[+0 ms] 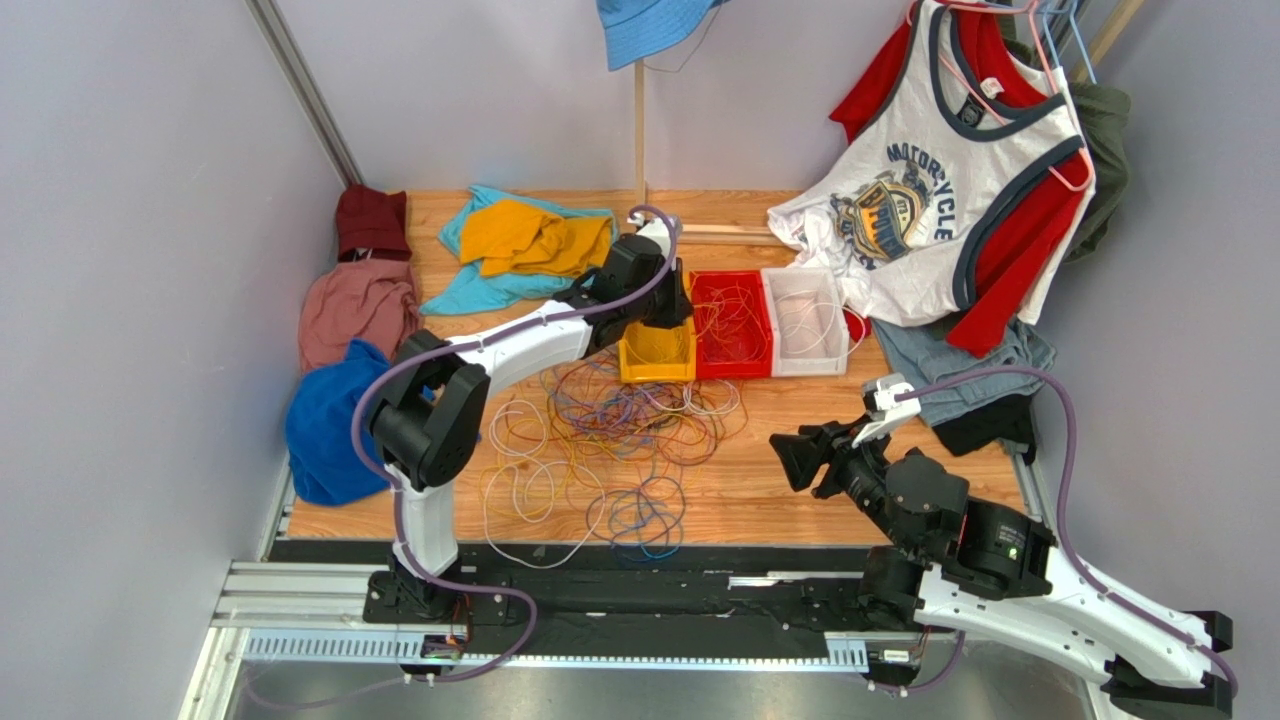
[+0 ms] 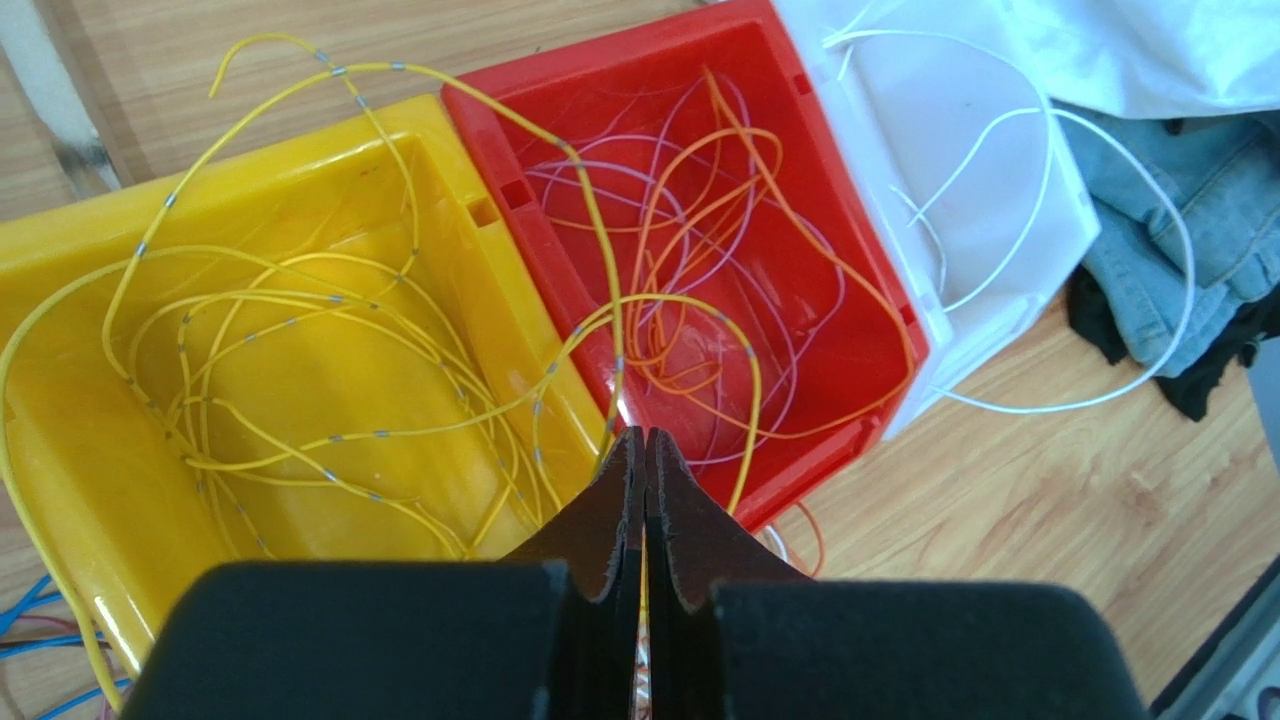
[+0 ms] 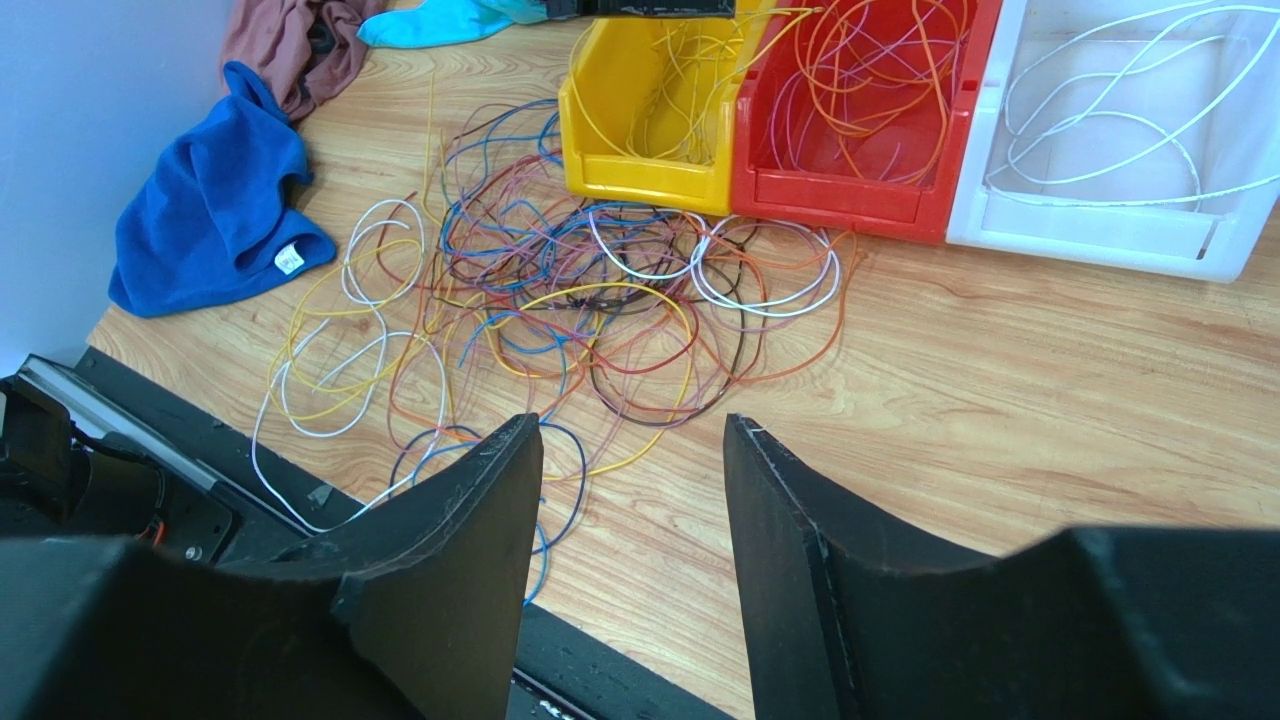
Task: Untangle the cables
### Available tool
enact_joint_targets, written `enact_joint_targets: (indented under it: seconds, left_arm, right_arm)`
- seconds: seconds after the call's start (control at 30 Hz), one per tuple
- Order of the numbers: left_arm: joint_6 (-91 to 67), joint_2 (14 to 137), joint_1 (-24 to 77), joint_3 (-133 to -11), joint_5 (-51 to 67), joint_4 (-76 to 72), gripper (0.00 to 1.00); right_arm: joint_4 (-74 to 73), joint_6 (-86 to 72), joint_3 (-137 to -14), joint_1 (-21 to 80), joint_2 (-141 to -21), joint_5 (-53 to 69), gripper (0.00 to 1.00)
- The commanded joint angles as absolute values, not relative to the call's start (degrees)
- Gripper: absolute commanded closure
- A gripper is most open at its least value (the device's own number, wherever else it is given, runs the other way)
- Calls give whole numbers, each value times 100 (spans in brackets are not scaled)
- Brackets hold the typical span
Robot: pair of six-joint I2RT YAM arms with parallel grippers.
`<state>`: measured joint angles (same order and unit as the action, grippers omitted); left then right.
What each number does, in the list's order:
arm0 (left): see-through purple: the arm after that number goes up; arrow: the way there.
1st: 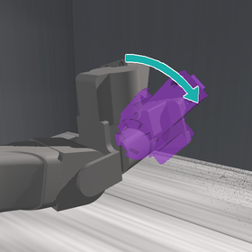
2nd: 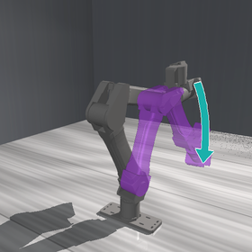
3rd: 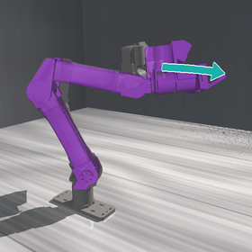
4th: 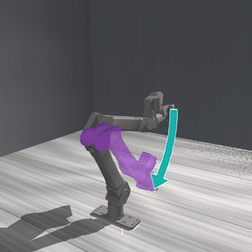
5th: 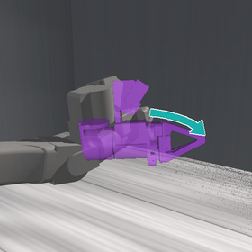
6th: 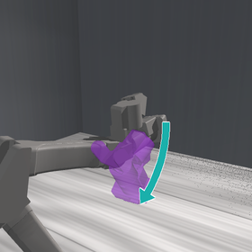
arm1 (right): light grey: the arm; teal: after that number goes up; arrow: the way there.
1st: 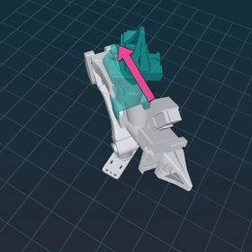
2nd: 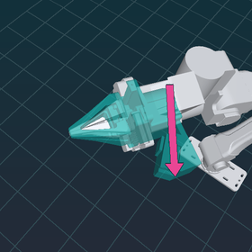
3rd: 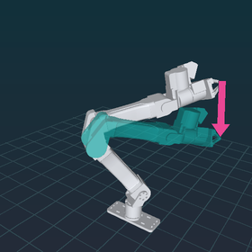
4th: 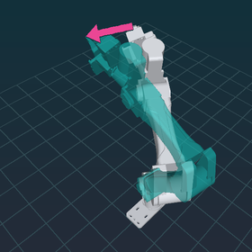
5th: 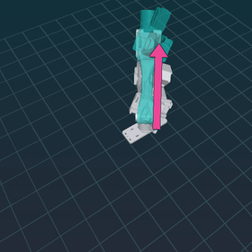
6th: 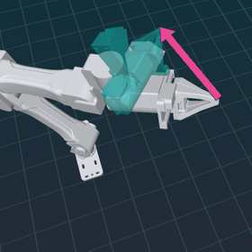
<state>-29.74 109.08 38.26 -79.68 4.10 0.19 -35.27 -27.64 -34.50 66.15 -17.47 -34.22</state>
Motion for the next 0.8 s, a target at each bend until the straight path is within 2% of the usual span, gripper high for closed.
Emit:
enact_joint_targets:
  seconds: [0.0, 0.77]
  left_arm:
    - [-3023, 11048, 3797, -8139, 168, 113, 100]
    - [-3331, 12270, 3577, -8657, -413, 993, 100]
  right_arm:
    - [-3331, -2804, -3419, 6627, -1767, -3480, 48]
    - [-3375, -2839, -3428, 6627, -1802, -3472, 48]
